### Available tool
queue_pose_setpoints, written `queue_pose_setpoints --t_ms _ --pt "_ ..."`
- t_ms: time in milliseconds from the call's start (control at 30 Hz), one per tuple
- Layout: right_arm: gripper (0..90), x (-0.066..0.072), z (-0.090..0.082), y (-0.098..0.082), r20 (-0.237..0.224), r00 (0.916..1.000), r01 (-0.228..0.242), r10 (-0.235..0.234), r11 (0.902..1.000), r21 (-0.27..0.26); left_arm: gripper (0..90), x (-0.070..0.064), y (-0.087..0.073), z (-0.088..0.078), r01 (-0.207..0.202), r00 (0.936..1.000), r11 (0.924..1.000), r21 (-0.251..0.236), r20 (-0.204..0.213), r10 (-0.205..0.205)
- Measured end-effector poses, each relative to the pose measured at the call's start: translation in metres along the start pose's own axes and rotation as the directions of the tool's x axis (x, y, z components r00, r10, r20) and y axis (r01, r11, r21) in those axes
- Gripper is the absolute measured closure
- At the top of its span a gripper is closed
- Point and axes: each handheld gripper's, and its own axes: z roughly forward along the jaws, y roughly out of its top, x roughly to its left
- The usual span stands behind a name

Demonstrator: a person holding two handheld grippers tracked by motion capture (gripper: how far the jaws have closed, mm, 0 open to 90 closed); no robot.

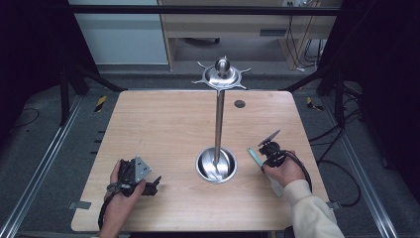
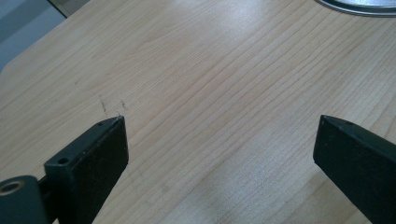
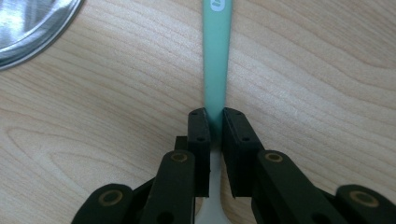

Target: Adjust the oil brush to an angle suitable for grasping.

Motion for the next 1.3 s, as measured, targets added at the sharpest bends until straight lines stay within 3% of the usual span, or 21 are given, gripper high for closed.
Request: queue_pose_setpoints --t_ms 133,367,433,500,533,600,633,667,700,833,900,933,967,1000,1033,1100,1133,1200,1233,1300 --pt "82.2 -0.001 -0.009 0.001 -0.012 0.9999 0.000 0.000 0.9997 -0.024 2.8 0.000 0.000 0.000 0.001 1.0000 1.0000 -0.001 -0.002 -0.001" --pt "82.2 -0.006 -0.052 0.007 -0.024 0.9997 0.003 -0.006 0.9929 -0.119 2.9 0.000 0.000 0.000 0.004 1.0000 1.0000 -0.002 -0.004 -0.004" --pt "82.2 -0.008 -0.068 0.009 -0.028 0.9995 0.008 -0.013 0.9874 -0.158 2.9 0.000 0.000 0.000 0.005 1.0000 1.0000 -0.003 -0.004 -0.005" --pt "82.3 -0.011 -0.094 0.011 -0.028 0.9995 0.010 -0.017 0.9763 -0.216 2.9 0.001 0.000 0.000 0.006 1.0000 1.0000 -0.003 -0.004 -0.006" --pt "82.3 -0.011 -0.094 0.011 -0.028 0.9995 0.010 -0.017 0.9763 -0.216 2.9 0.001 0.000 0.000 0.006 1.0000 1.0000 -0.003 -0.004 -0.006" --pt "82.3 -0.012 -0.117 0.012 -0.024 0.9994 0.016 -0.024 0.9604 -0.278 2.9 0.001 0.000 0.000 0.006 1.0000 1.0000 -0.004 -0.005 -0.006" --pt "82.3 -0.012 -0.117 0.012 -0.024 0.9994 0.016 -0.024 0.9604 -0.278 2.9 0.001 0.000 0.000 0.007 1.0000 1.0000 -0.004 -0.005 -0.007" --pt "82.3 -0.012 -0.128 0.012 -0.024 0.9993 0.020 -0.028 0.9510 -0.309 2.8 0.001 0.000 0.000 0.007 1.0000 1.0000 -0.005 -0.005 -0.007" --pt "82.3 -0.012 -0.128 0.012 -0.024 0.9993 0.020 -0.028 0.9510 -0.309 2.8 0.001 0.000 0.000 0.006 1.0000 1.0000 -0.003 -0.003 -0.006" --pt "82.3 -0.013 -0.140 0.011 -0.029 0.9993 0.011 -0.023 0.9311 -0.365 2.9 0.001 0.000 -0.001 0.003 1.0000 1.0000 -0.003 -0.006 -0.003" --pt "82.3 -0.014 -0.147 0.011 -0.040 0.9990 0.002 -0.020 0.9183 -0.396 2.9 0.001 -0.001 0.000 0.005 1.0000 1.0000 -0.004 -0.007 -0.005" --pt "82.3 -0.016 -0.153 0.011 -0.046 0.9986 0.003 -0.026 0.9026 -0.430 2.9 0.001 -0.001 0.000 0.006 1.0000 1.0000 -0.003 -0.006 -0.006" --pt "82.3 -0.016 -0.153 0.011 -0.046 0.9986 0.003 -0.026 0.9026 -0.430 2.9 0.002 -0.001 0.000 0.007 0.9999 1.0000 -0.004 -0.009 -0.007" --pt "82.3 -0.016 -0.157 0.011 -0.058 0.9981 -0.007 -0.022 0.8916 -0.453 2.8 0.002 -0.001 0.000 0.008 0.9999 1.0000 -0.005 -0.008 -0.008" --pt "82.3 -0.018 -0.165 0.009 -0.072 0.9972 -0.018 -0.020 0.8652 -0.501 2.9 0.003 -0.001 0.000 0.007 0.9999 1.0000 -0.003 -0.011 -0.007" --pt "82.3 -0.019 -0.172 0.007 -0.083 0.9963 -0.029 -0.021 0.8323 -0.554 2.9 0.003 -0.001 -0.001 0.004 0.9999 1.0000 0.000 -0.010 -0.004" --pt "82.3 -0.019 -0.172 0.007 -0.083 0.9963 -0.029 -0.021 0.8323 -0.554 2.9 0.003 0.000 0.000 0.005 0.9999 1.0000 -0.002 -0.009 -0.005" --pt "82.3 -0.019 -0.177 0.003 -0.107 0.9942 -0.057 -0.010 0.7973 -0.601 2.9 0.002 0.000 0.000 0.003 0.9999 1.0000 -0.001 -0.010 -0.003" --pt "82.3 -0.019 -0.177 0.003 -0.107 0.9942 -0.057 -0.010 0.7973 -0.601 2.9 0.001 0.000 0.000 0.002 1.0000 1.0000 -0.001 -0.009 -0.002" --pt "82.3 -0.018 -0.177 0.002 -0.093 0.9957 -0.056 -0.002 0.7844 -0.618 2.8 0.001 0.001 0.000 0.004 0.9999 1.0000 -0.003 -0.009 -0.005"
